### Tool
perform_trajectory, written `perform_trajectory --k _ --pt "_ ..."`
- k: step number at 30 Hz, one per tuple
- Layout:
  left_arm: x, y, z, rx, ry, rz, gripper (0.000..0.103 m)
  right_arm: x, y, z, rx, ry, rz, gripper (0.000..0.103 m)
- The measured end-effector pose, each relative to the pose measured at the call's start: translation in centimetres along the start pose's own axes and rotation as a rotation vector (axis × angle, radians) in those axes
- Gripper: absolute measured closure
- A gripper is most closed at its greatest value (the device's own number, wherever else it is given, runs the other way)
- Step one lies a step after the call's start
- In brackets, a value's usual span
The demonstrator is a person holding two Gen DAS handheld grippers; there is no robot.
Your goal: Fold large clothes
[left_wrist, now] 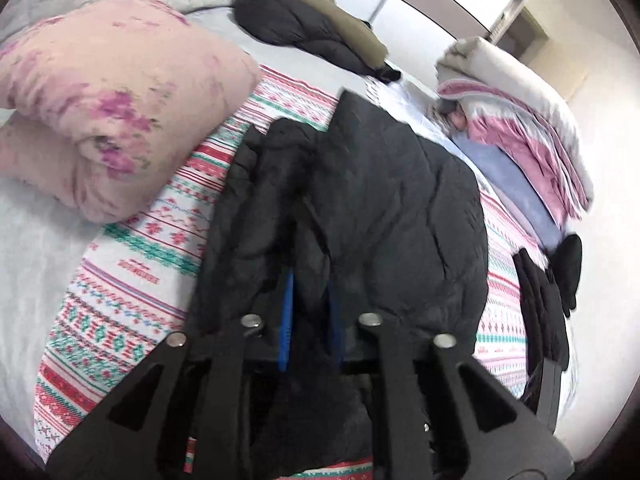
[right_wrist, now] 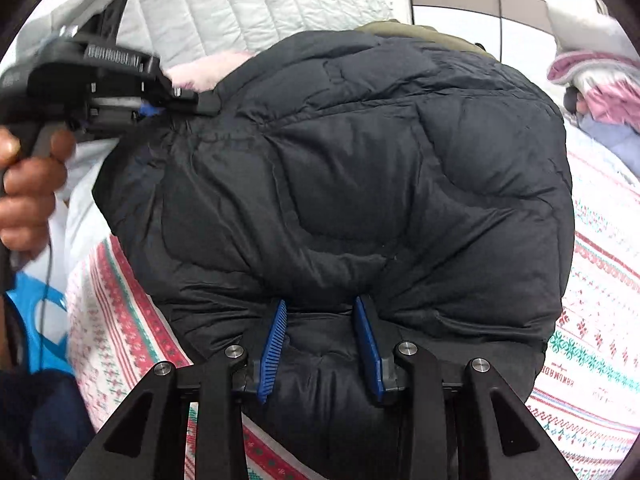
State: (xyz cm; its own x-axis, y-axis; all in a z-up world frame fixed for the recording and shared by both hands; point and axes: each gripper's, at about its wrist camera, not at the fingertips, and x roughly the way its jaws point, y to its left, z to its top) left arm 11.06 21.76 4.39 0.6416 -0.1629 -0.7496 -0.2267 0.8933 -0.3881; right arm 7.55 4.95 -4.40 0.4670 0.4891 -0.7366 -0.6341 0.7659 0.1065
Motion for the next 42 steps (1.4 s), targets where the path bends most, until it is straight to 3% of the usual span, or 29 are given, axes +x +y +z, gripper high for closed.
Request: perform_trajectory --k 2,3,8,13,16,19,22,27,29,31,32,35,42 --pt "0.2 0.4 0.2 -0.01 -0.029 0.052 0.054 0.4 0.3 0.0 -0.005 0.019 -0.017 0.067" --pt "0.5 0.3 0.3 -0.014 -0.032 0.074 0.051 0.5 0.4 0.0 -0.012 0.026 -0.026 0.067" --pt "1.4 -1.3 0.9 0.031 -0.03 0.084 0.047 1.8 1.2 -0.1 -0.037 0.06 -0.067 0.067" --pt "-2.6 -2.9 1.5 0.065 -0.219 0.074 0.046 2.4 1.1 0.3 -0.024 0.08 -0.07 0.067" --pt "-2.9 -4.3 1.6 0.129 -0.258 0.069 0.034 2.8 1.4 0.4 -0.029 0.082 -0.076 0.067" --pt "1.0 -5.3 2.2 0.17 -0.161 0.067 0.032 2.9 1.4 0.4 -0.029 0.084 -0.079 0.067" --pt "6.1 -3.6 2.5 0.12 -0.017 0.158 0.032 2.6 1.4 0.3 -0.026 0.078 -0.071 0.067" --pt "8.8 0.2 2.5 0.051 0.012 0.141 0.029 -0.5 0.5 2.3 -0.021 0.08 0.01 0.064" --pt "9.1 1.1 2.6 0.024 0.022 0.121 0.029 -3.1 -1.3 4.3 0.032 -0.005 0.03 0.059" --pt "9.5 1.9 2.5 -0.008 0.034 0.099 0.028 -4.8 -4.0 6.4 0.098 -0.093 -0.002 0.045" --pt "9.7 2.1 2.5 -0.016 0.038 0.095 0.028 -4.6 -5.8 7.7 0.139 -0.107 -0.034 0.043" --pt "10.1 2.0 2.4 -0.011 0.038 0.103 0.026 -0.8 -10.3 11.0 0.247 -0.032 -0.1 0.043" --pt "11.1 2.4 2.4 -0.009 0.014 0.138 0.023 6.3 -11.6 12.6 0.235 0.092 -0.146 0.036"
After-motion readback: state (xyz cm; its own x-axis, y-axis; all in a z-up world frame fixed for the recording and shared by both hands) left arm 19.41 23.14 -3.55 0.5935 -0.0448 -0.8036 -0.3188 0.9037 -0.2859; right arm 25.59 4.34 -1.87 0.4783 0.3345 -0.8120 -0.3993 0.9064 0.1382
